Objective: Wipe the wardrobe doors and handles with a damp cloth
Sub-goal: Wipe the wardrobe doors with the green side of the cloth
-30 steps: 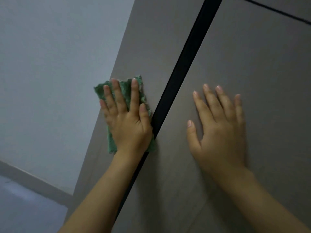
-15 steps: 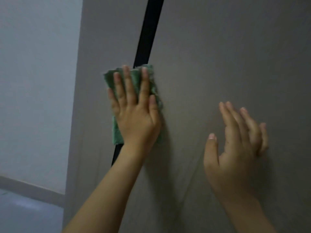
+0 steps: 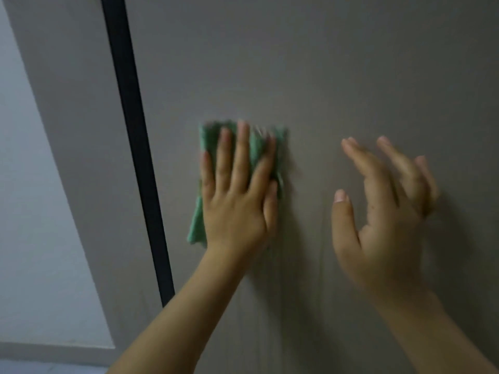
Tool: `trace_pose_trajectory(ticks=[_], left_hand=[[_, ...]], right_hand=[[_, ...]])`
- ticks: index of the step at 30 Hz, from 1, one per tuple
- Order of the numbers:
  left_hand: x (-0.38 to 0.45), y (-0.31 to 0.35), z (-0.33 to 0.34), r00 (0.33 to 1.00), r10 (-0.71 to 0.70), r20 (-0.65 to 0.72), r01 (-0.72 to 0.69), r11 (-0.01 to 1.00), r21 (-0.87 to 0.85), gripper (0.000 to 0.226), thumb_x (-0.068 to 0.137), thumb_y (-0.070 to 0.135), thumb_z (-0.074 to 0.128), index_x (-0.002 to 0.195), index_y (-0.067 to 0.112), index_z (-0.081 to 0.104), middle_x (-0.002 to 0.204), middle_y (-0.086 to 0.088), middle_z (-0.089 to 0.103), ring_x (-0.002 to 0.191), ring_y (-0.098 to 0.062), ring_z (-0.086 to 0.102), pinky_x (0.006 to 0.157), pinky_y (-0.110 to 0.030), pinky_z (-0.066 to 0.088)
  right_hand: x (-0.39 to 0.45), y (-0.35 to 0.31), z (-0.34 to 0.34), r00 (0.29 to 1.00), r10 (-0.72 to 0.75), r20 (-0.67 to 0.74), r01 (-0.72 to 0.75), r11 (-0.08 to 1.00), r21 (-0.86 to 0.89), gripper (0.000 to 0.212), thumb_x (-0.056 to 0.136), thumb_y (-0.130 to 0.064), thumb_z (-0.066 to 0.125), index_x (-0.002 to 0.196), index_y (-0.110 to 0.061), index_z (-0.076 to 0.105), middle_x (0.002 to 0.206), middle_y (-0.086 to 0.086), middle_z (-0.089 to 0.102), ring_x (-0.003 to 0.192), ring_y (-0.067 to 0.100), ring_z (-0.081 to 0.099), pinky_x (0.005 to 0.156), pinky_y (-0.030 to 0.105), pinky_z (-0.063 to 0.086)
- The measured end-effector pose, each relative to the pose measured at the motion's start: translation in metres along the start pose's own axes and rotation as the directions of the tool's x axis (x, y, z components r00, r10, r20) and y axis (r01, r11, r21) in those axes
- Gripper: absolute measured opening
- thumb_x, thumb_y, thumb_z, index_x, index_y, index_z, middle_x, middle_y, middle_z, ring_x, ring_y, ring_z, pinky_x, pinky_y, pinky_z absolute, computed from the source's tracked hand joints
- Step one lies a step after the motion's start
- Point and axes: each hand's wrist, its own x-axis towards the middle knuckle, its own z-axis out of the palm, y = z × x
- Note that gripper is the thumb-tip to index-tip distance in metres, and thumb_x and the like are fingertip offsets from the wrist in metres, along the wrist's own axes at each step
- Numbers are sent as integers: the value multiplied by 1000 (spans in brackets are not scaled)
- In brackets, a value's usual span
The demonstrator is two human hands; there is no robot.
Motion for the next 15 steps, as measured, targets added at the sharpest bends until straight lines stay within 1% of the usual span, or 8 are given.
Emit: trace_pose_trajectory(ticks=[2, 3, 5, 7, 9, 10, 12, 15], left_hand=[[-43, -6, 3, 989, 136, 64, -137, 991, 13, 54, 103, 38, 16, 153, 26, 4, 162, -2, -3, 149, -26, 2, 120, -46, 1], [-56, -13, 3, 988, 137, 74, -139, 990, 22, 54, 103, 38, 16, 153, 27, 1, 162, 0, -7, 149, -23, -1, 120, -45, 1], [-52, -19, 3, 999, 26, 47, -28, 999, 37, 55, 102, 39, 14, 153, 28, -3, 161, 0, -8, 148, -22, -3, 120, -46, 2], [-17, -6, 1, 993, -115, -7, 115, 993, 29, 55, 101, 38, 14, 153, 25, 1, 161, -9, 5, 148, -26, 1, 119, -47, 3], [16, 21, 1, 986, -167, -22, 166, 986, -27, 55, 100, 37, 17, 152, 19, 11, 158, -16, 18, 146, -32, 9, 118, -48, 4], [22, 32, 2, 991, -132, -18, 131, 991, -35, 54, 100, 36, 17, 151, 18, 13, 157, -16, 20, 145, -33, 11, 118, -48, 4], [13, 41, 7, 1000, 8, 5, -8, 1000, -23, 52, 101, 37, 16, 150, 19, 15, 157, -13, 19, 146, -31, 10, 119, -46, 4], [-20, 22, 7, 979, 195, 51, -197, 980, 24, 53, 102, 38, 19, 154, 26, 12, 155, -7, 17, 148, -22, 0, 120, -45, 3]], right_hand=[[-3, 7, -1, 999, -10, 38, 11, 1000, -19, 50, 83, -17, 51, 133, -11, 52, 134, -2, 54, 131, 22, 40, 113, 45, 16], [-4, 11, -2, 998, -15, 55, 16, 1000, -24, 51, 83, -16, 51, 133, -12, 52, 135, -2, 54, 130, 22, 40, 113, 45, 16], [-4, 18, -4, 997, -35, 72, 37, 999, -28, 51, 82, -15, 52, 132, -13, 53, 135, -3, 54, 130, 21, 41, 112, 44, 16], [-3, 23, -7, 995, -66, 74, 68, 997, -25, 50, 82, -13, 52, 132, -13, 54, 135, -5, 54, 130, 21, 41, 112, 45, 18], [-1, 27, -9, 996, -78, 44, 79, 997, -4, 48, 82, -9, 53, 130, -10, 56, 132, -10, 53, 129, 22, 41, 111, 44, 21], [0, 28, -10, 997, -76, 17, 76, 997, 11, 46, 82, -7, 53, 128, -8, 58, 130, -12, 53, 127, 22, 41, 111, 43, 22], [0, 27, -10, 998, -65, -20, 65, 997, 28, 44, 82, -5, 53, 126, -6, 59, 125, -7, 45, 125, 22, 41, 110, 41, 23], [0, 31, -12, 997, -79, 13, 79, 996, 36, 44, 82, -6, 53, 126, -6, 59, 129, -5, 40, 126, 21, 42, 110, 41, 24]])
